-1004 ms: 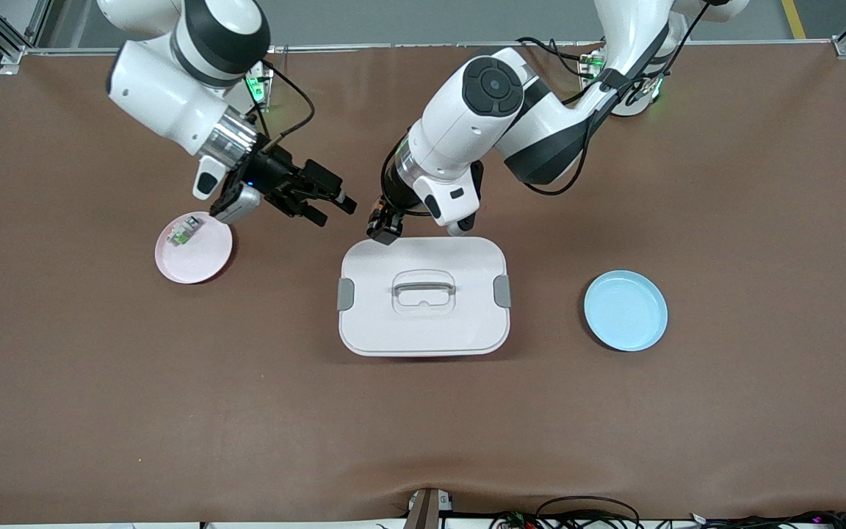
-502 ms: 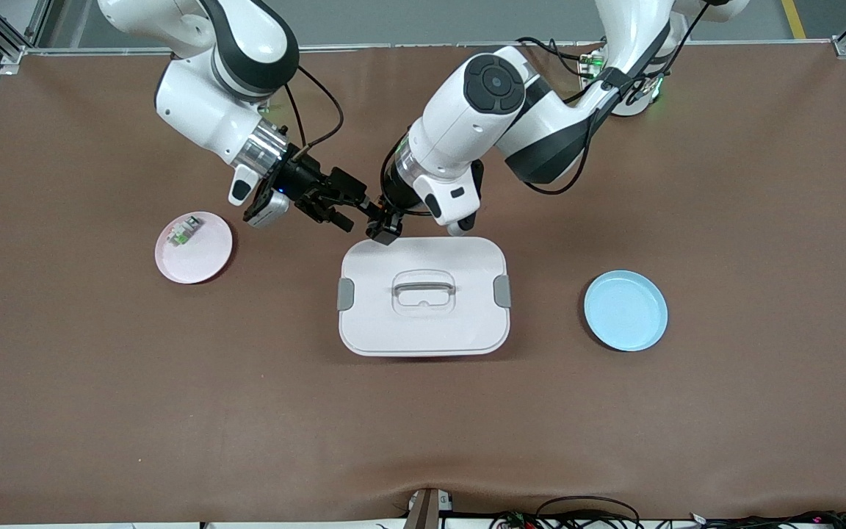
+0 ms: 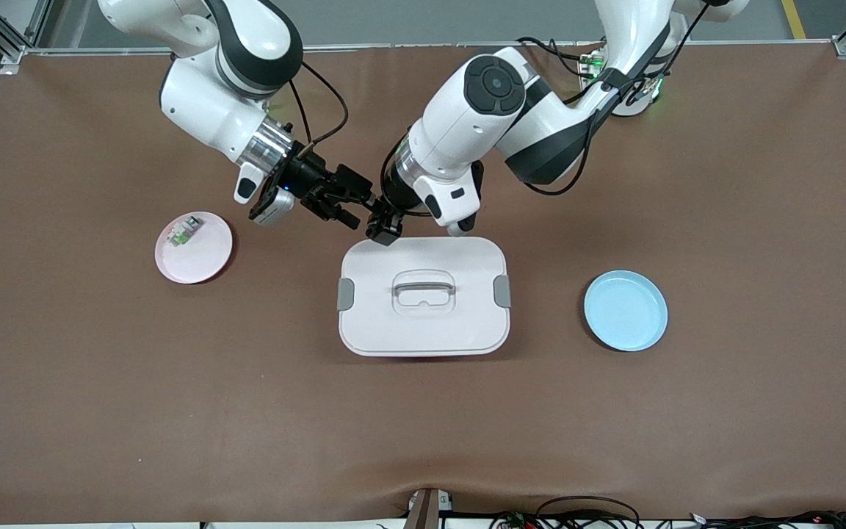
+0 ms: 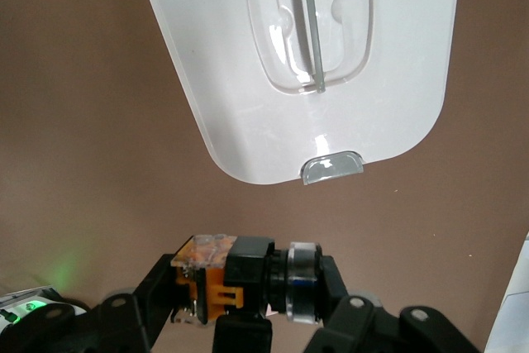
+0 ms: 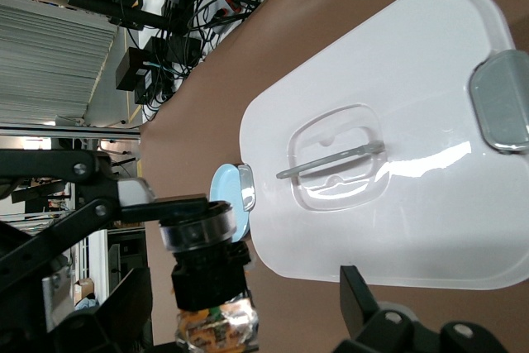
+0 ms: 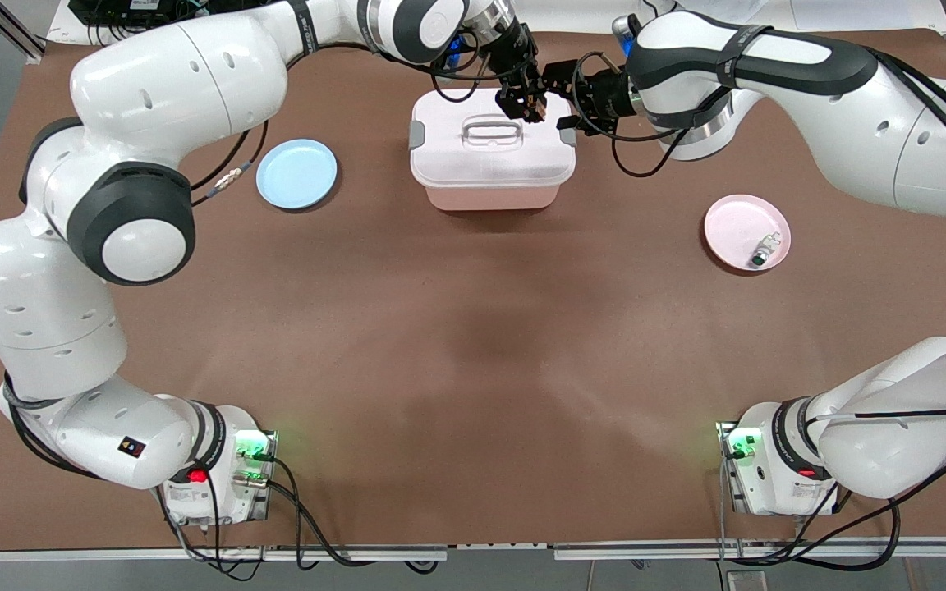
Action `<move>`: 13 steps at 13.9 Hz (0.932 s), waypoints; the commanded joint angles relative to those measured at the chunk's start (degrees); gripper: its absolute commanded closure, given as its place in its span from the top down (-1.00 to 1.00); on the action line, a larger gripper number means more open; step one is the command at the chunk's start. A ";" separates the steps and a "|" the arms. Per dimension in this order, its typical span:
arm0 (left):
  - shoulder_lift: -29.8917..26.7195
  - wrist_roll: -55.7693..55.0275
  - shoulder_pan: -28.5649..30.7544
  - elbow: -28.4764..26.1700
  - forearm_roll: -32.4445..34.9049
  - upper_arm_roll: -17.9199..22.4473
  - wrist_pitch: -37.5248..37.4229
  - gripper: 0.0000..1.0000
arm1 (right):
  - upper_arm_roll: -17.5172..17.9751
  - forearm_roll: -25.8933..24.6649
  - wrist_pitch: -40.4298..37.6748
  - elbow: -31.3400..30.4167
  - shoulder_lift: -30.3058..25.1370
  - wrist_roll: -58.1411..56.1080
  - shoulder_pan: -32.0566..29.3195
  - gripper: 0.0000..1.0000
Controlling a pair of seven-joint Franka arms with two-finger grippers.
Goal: Transfer orange switch to right arm and place
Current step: 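Close the right gripper on the switch and open the left gripper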
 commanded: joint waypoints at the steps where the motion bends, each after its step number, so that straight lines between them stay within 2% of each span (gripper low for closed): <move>1: 0.61 -0.36 -0.40 1.46 -1.02 0.02 0.07 -1.00 | -0.66 1.67 0.84 2.10 1.65 0.05 1.31 1.00; 3: 0.87 -0.36 -0.40 1.46 -1.02 0.02 0.07 -1.00 | -0.66 1.67 2.24 2.10 1.91 0.31 2.01 0.96; 5: 0.88 -0.27 -0.92 1.46 -1.02 0.11 0.07 -1.00 | -0.66 1.67 3.04 2.19 2.44 0.49 2.98 0.16; 7: 0.96 -0.27 -0.93 1.46 -1.02 0.20 0.07 -1.00 | -0.66 1.67 3.22 2.63 2.44 0.75 2.98 -0.99; 13: 1.23 0.00 -0.75 1.46 -1.02 0.20 0.07 -0.95 | -0.66 1.67 3.04 3.42 2.62 3.30 3.07 -1.00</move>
